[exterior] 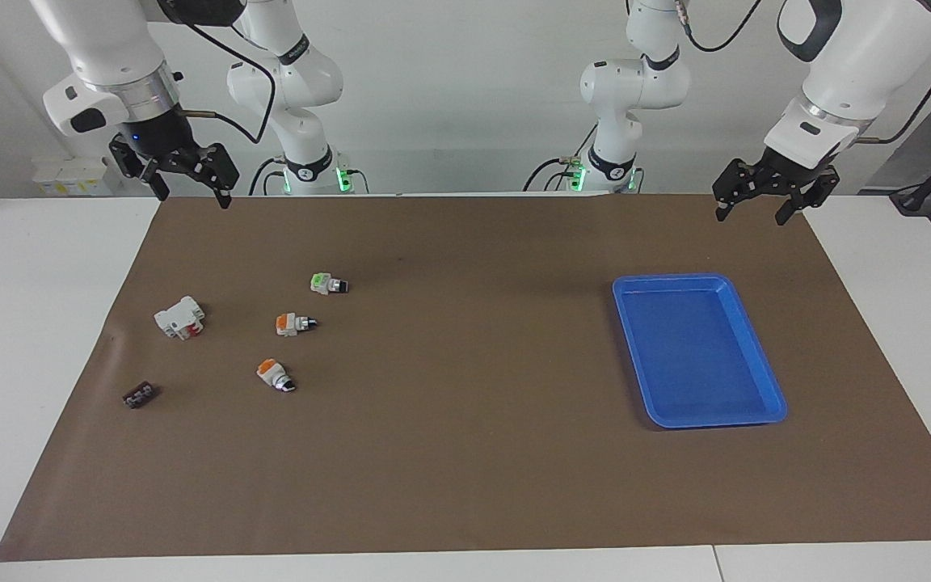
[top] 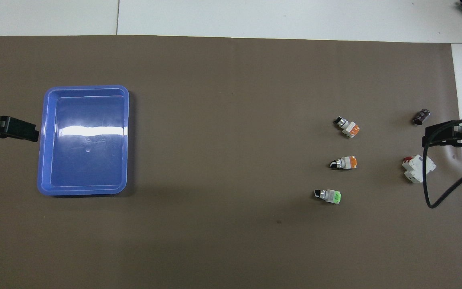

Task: Turn and place switch with both arms
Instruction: 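Move the right gripper from rest toward the small switches, then lower the right gripper and grasp the orange-topped switch farthest from the robot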

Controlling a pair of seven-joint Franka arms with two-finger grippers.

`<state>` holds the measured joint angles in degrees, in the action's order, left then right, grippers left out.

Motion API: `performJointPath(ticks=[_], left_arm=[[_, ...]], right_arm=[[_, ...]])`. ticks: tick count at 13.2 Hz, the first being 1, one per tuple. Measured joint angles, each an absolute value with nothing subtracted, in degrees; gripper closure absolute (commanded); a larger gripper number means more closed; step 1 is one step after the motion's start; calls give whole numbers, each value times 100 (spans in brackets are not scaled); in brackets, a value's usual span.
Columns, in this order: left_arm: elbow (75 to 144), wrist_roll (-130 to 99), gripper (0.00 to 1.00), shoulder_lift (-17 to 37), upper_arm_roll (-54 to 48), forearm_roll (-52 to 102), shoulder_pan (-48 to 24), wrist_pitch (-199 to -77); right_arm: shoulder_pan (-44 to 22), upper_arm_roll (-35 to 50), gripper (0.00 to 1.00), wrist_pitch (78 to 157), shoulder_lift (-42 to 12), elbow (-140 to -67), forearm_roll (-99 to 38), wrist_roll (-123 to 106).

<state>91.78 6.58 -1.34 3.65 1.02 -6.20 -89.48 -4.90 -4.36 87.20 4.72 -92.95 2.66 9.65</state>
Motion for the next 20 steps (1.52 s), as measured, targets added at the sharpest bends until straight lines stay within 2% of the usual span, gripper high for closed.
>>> performJointPath(ticks=[4, 10, 14, 16, 20], left_arm=[[9178, 658, 0, -134, 365, 102, -620, -8948], [9178, 658, 0, -134, 365, 102, -620, -8948], [9178, 658, 0, -134, 365, 102, -620, -8948], [9178, 658, 0, -134, 365, 102, -620, -8948], [9178, 658, 0, -134, 365, 102, -620, -8948]], right_arm=[[-488, -438, 0, 8681, 472, -9299, 266, 966], [-470, -464, 0, 9354, 471, -9440, 266, 1133], [-385, -502, 0, 10268, 447, -9964, 267, 3041], [-317, -505, 0, 11043, 414, -10447, 267, 3901], [-269, -498, 0, 11988, 29, -10805, 266, 5282]])
